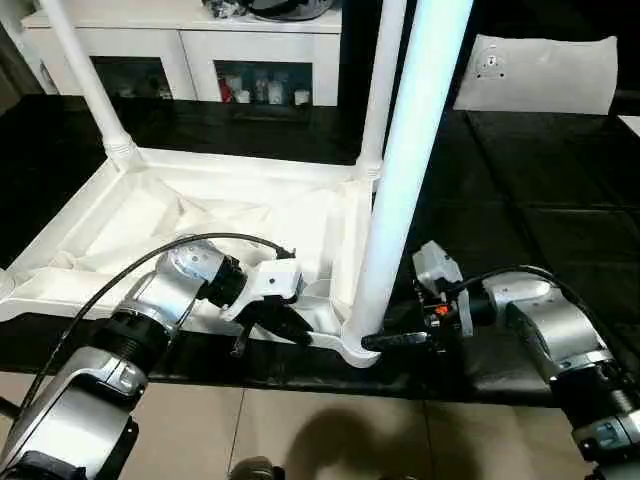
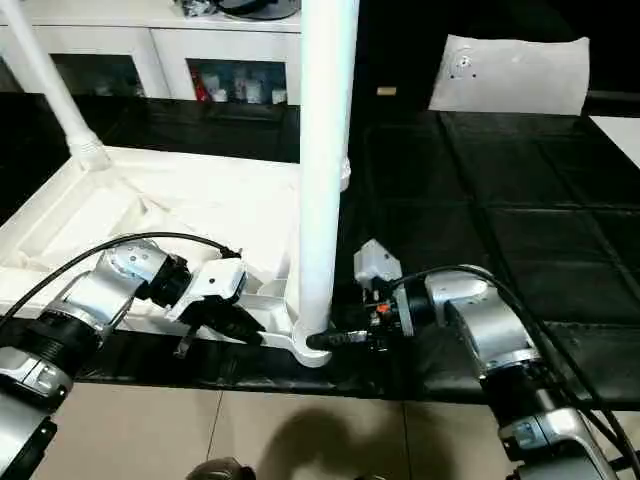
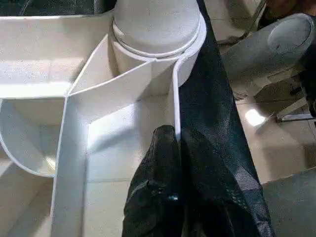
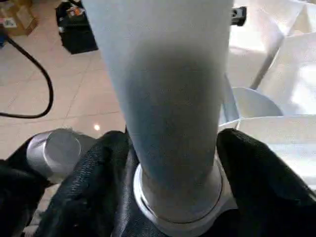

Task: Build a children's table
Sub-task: Rotate leg to tighten

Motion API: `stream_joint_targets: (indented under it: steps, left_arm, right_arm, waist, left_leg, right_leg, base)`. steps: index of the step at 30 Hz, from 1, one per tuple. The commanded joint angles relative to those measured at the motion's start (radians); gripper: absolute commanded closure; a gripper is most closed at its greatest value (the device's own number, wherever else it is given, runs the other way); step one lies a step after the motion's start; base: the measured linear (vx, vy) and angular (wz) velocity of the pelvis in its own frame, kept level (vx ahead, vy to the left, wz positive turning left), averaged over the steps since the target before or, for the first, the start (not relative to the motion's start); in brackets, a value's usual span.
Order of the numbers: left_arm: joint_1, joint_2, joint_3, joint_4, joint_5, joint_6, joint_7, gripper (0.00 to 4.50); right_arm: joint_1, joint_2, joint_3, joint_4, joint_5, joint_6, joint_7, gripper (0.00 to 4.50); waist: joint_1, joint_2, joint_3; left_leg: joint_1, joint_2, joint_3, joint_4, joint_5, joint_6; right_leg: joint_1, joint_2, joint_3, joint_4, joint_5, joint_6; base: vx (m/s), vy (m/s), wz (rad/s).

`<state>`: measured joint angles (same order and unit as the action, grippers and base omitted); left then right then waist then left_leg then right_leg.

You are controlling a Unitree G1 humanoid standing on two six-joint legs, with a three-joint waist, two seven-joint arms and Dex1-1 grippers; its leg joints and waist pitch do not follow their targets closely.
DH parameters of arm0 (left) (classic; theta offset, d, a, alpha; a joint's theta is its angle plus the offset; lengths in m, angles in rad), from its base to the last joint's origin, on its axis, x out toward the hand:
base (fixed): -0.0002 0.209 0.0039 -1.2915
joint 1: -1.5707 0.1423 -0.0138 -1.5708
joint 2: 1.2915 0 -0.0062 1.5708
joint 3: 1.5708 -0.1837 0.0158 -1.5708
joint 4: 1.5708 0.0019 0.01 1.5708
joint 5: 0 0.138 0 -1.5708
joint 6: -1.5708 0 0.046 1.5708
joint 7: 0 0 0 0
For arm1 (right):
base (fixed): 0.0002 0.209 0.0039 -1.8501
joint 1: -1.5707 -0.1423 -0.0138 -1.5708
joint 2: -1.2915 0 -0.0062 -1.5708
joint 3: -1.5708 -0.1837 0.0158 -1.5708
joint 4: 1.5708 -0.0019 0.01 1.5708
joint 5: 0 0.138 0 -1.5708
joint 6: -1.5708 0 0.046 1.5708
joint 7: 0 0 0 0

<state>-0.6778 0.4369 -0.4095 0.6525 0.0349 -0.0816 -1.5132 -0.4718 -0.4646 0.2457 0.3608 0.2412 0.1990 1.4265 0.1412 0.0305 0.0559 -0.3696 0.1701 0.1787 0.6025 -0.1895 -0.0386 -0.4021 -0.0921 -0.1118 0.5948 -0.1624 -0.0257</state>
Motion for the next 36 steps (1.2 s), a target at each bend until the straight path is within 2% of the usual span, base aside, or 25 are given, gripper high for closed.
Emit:
stream_joint_targets:
  steps: [1,11,13,16,19,20,21,22,23,24,25,26,27,28,29,30,31,32,33,34,35,36]
  left_arm:
    - [-0.014,0.002,-0.023,0.004,0.019,-0.023,-0.033,4.50]
    - [-0.022,-0.001,-0.021,0.032,0.027,-0.041,-0.012,4.50]
    - [-0.023,-0.012,-0.011,0.044,0.023,-0.022,0.011,4.50]
    - [-0.032,-0.034,0.003,0.062,0.022,0.010,0.058,4.50]
    - [-0.036,-0.045,0.009,0.070,0.023,0.028,0.083,4.50]
    - [-0.048,-0.077,0.031,0.083,0.016,0.079,0.146,4.50]
    - [-0.048,-0.079,0.032,0.083,0.015,0.081,0.149,4.50]
    - [-0.054,-0.098,0.044,0.086,0.008,0.110,0.179,4.50]
    - [-0.060,-0.115,0.053,0.090,0.005,0.131,0.208,4.50]
    - [-0.068,-0.133,0.059,0.096,0.007,0.156,0.243,4.50]
    - [-0.072,-0.143,0.062,0.099,0.008,0.170,0.261,4.50]
    - [-0.082,-0.164,0.072,0.106,0.006,0.204,0.299,4.50]
    - [-0.085,-0.170,0.075,0.108,0.005,0.213,0.307,4.50]
    - [-0.090,-0.178,0.079,0.113,0.006,0.222,0.326,4.50]
    - [-0.099,-0.191,0.088,0.121,0.003,0.238,0.352,4.50]
    - [-0.117,-0.217,0.106,0.139,-0.001,0.264,0.409,4.50]
    - [-0.133,-0.239,0.124,0.156,-0.003,0.280,0.460,4.50]
    - [-0.145,-0.255,0.140,0.168,-0.005,0.295,0.498,4.50]
    - [-0.160,-0.273,0.160,0.184,-0.007,0.303,0.549,4.50]
    - [-0.173,-0.286,0.175,0.195,-0.009,0.309,0.587,4.50]
    - [-0.183,-0.296,0.187,0.203,-0.010,0.313,0.617,4.50]
    - [-0.196,-0.311,0.203,0.212,-0.011,0.317,0.660,4.50]
  right_arm:
    - [-0.014,-0.001,0.007,0.007,-0.006,-0.020,0.013,1.71]
    - [-0.001,0.015,0.016,0.008,0.003,-0.025,0.021,2.51]
    - [0.027,0.017,0.007,-0.024,0.023,0.002,0.013,2.55]
    - [0.069,0.018,-0.005,-0.074,0.042,0.041,-0.009,2.57]
    - [0.090,0.021,-0.012,-0.098,0.051,0.063,-0.030,2.57]
    - [0.133,0.054,-0.032,-0.150,0.062,0.114,-0.121,2.57]
    - [0.135,0.056,-0.033,-0.153,0.062,0.116,-0.126,2.57]
    - [0.152,0.079,-0.040,-0.174,0.054,0.139,-0.188,2.57]
    - [0.165,0.100,-0.037,-0.187,0.027,0.147,-0.248,2.57]
    - [0.172,0.126,-0.032,-0.189,-0.012,0.153,-0.323,2.57]
    - [0.172,0.145,-0.033,-0.183,-0.032,0.163,-0.370,2.57]
    - [0.164,0.199,-0.052,-0.157,-0.061,0.178,-0.482,2.57]
    - [0.163,0.212,-0.058,-0.154,-0.066,0.185,-0.509,2.57]
    - [0.160,0.230,-0.068,-0.148,-0.067,0.194,-0.540,2.57]
    - [0.150,0.259,-0.082,-0.135,-0.071,0.209,-0.593,2.58]
    - [0.128,0.316,-0.111,-0.108,-0.078,0.237,-0.699,2.58]
    - [0.106,0.365,-0.136,-0.085,-0.079,0.260,-0.789,2.58]
    - [0.089,0.402,-0.156,-0.071,-0.081,0.277,-0.861,2.59]
    - [0.061,0.442,-0.180,-0.042,-0.083,0.282,-0.938,2.59]
    - [0.032,0.473,-0.201,-0.011,-0.088,0.281,-1.000,2.59]
    - [0.010,0.497,-0.217,0.014,-0.093,0.279,-1.048,2.59]
    - [-0.026,0.530,-0.241,0.058,-0.106,0.263,-1.127,2.59]
  waist:
    - [-0.005,-0.014,-0.073]
    - [-0.006,-0.010,-0.073]
    - [-0.004,-0.005,-0.073]
    - [-0.003,-0.006,-0.072]
    - [0.003,-0.006,-0.070]
    - [0.003,-0.003,-0.068]
    - [0.006,-0.003,-0.066]
    - [0.004,-0.001,-0.065]
    - [0.000,-0.002,-0.061]
    - [-0.010,-0.005,-0.052]
    - [-0.017,0.000,-0.048]
    - [-0.030,-0.003,-0.042]
    - [-0.047,0.001,-0.044]
    - [-0.057,0.004,-0.045]
    - [-0.068,0.006,-0.043]
    - [-0.095,0.029,-0.045]
    - [-0.103,0.035,-0.045]
    - [-0.115,0.046,-0.042]
    - [-0.117,0.043,-0.040]
    - [-0.122,0.035,-0.036]
    - [-0.132,0.012,-0.040]
    - [-0.139,0.004,-0.033]
  left_leg:
    - [0.013,0.070,-0.021,-0.073,-0.187,0.050]
    - [0.013,0.070,-0.022,-0.074,-0.201,0.044]
    - [0.016,0.071,-0.022,-0.074,-0.203,0.042]
    - [0.017,0.072,-0.021,-0.075,-0.213,0.039]
    - [0.019,0.072,-0.022,-0.077,-0.230,0.035]
    - [0.022,0.073,-0.022,-0.080,-0.244,0.030]
    - [0.029,0.075,-0.022,-0.081,-0.260,0.022]
    - [0.028,0.073,-0.024,-0.081,-0.274,0.016]
    - [0.028,0.071,-0.027,-0.085,-0.297,0.004]
    - [0.037,0.063,-0.028,-0.084,-0.351,-0.010]
    - [0.039,0.059,-0.032,-0.084,-0.382,-0.019]
    - [0.048,0.051,-0.037,-0.078,-0.428,-0.032]
    - [0.062,0.047,-0.043,-0.072,-0.465,-0.040]
    - [0.062,0.049,-0.046,-0.072,-0.481,-0.039]
    - [0.054,0.052,-0.051,-0.078,-0.493,-0.038]
    - [0.048,0.075,-0.068,-0.098,-0.583,-0.045]
    - [0.046,0.085,-0.075,-0.110,-0.640,-0.054]
    - [0.030,0.104,-0.088,-0.144,-0.753,-0.078]
    - [0.026,0.105,-0.085,-0.167,-0.814,-0.097]
    - [0.029,0.095,-0.076,-0.168,-0.821,-0.103]
    - [0.068,0.049,-0.062,-0.107,-0.728,-0.095]
    - [0.091,0.013,-0.052,-0.039,-0.559,-0.056]
  right_leg:
    - [0.051,-0.084,0.062,-0.073,-0.328,-0.177]
    - [0.052,-0.081,0.062,-0.073,-0.331,-0.177]
    - [0.051,-0.080,0.063,-0.073,-0.317,-0.179]
    - [0.051,-0.081,0.064,-0.073,-0.315,-0.183]
    - [0.051,-0.083,0.063,-0.080,-0.356,-0.173]
    - [0.050,-0.081,0.064,-0.086,-0.385,-0.160]
    - [0.044,-0.082,0.065,-0.090,-0.399,-0.158]
    - [0.046,-0.084,0.063,-0.089,-0.416,-0.157]
    - [0.046,-0.085,0.061,-0.095,-0.466,-0.139]
    - [0.040,-0.084,0.054,-0.110,-0.563,-0.107]
    - [0.039,-0.086,0.048,-0.115,-0.622,-0.089]
    - [0.037,-0.087,0.032,-0.138,-0.733,-0.035]
    - [0.033,-0.087,0.012,-0.156,-0.773,-0.007]
    - [0.040,-0.086,0.001,-0.160,-0.767,0.004]
    - [0.051,-0.084,-0.008,-0.161,-0.745,0.011]
    - [0.070,-0.078,-0.022,-0.149,-0.638,0.000]
    - [0.075,-0.074,-0.023,-0.135,-0.591,-0.012]
    - [0.092,-0.063,-0.008,-0.084,-0.461,-0.043]
    - [0.094,-0.057,0.009,-0.048,-0.390,-0.069]
    - [0.085,-0.056,0.015,-0.054,-0.424,-0.073]
    - [0.042,-0.084,0.017,-0.126,-0.621,-0.060]
    - [0.014,-0.110,-0.015,-0.193,-0.824,-0.015]
  base:
    - [0.000,0.000,0.00]
    - [0.000,0.000,0.00]
    - [0.000,0.000,0.00]
    - [0.000,0.000,0.00]
    - [0.000,0.000,0.00]
    - [0.000,0.000,0.00]
    - [0.000,0.000,0.00]
    - [0.000,0.000,0.00]
    - [0.000,0.000,0.00]
    - [0.000,0.000,0.00]
    - [0.000,0.000,0.00]
    - [0.000,0.000,0.00]
    - [0.000,0.000,0.00]
    - [0.000,0.000,0.00]
    - [0.000,0.000,0.00]
    - [-0.023,0.052,-0.06]
    - [-0.023,0.052,-0.06]
    - [0.000,0.000,0.00]
    - [-0.063,0.022,0.03]
    - [-0.063,0.022,0.03]
    - [0.000,0.000,0.00]
    - [0.000,0.000,0.00]
